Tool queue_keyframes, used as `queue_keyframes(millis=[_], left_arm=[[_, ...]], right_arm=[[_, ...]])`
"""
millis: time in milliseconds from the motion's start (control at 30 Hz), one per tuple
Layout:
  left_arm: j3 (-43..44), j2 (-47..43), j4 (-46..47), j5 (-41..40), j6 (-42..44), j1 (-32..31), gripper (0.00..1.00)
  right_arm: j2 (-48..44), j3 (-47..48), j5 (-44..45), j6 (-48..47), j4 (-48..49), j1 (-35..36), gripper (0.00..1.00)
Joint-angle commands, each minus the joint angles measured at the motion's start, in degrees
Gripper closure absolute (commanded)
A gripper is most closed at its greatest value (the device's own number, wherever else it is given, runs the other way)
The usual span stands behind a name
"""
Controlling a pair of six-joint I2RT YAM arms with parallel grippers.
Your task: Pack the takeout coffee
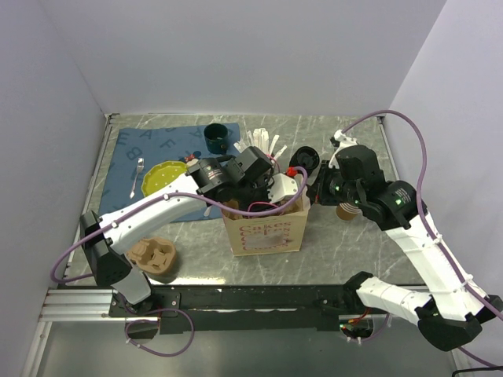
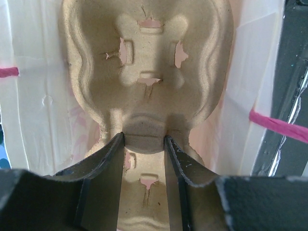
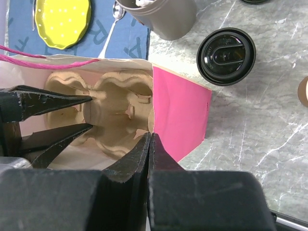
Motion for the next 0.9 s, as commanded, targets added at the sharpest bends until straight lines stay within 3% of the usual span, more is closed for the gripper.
queue_keyframes(millis=[0, 600, 867], left_arm=[[-0.1, 1.1, -1.2, -0.3, -0.5, -0.5, 0.66], [-2.1, 3.3, -1.6, -1.1, -0.7, -1.2, 0.65], [-1.7, 3.4, -0.8, -1.3, -1.5, -1.3, 0.53]], right_arm=[[-1.0, 2.0, 1.0, -1.1, -0.2, -0.2, 1.0], [-3.8, -1.2, 0.9, 0.1, 1.3, -0.1, 1.0], [-4.5, -1.1, 0.9, 1.1, 1.3, -0.2, 1.0]])
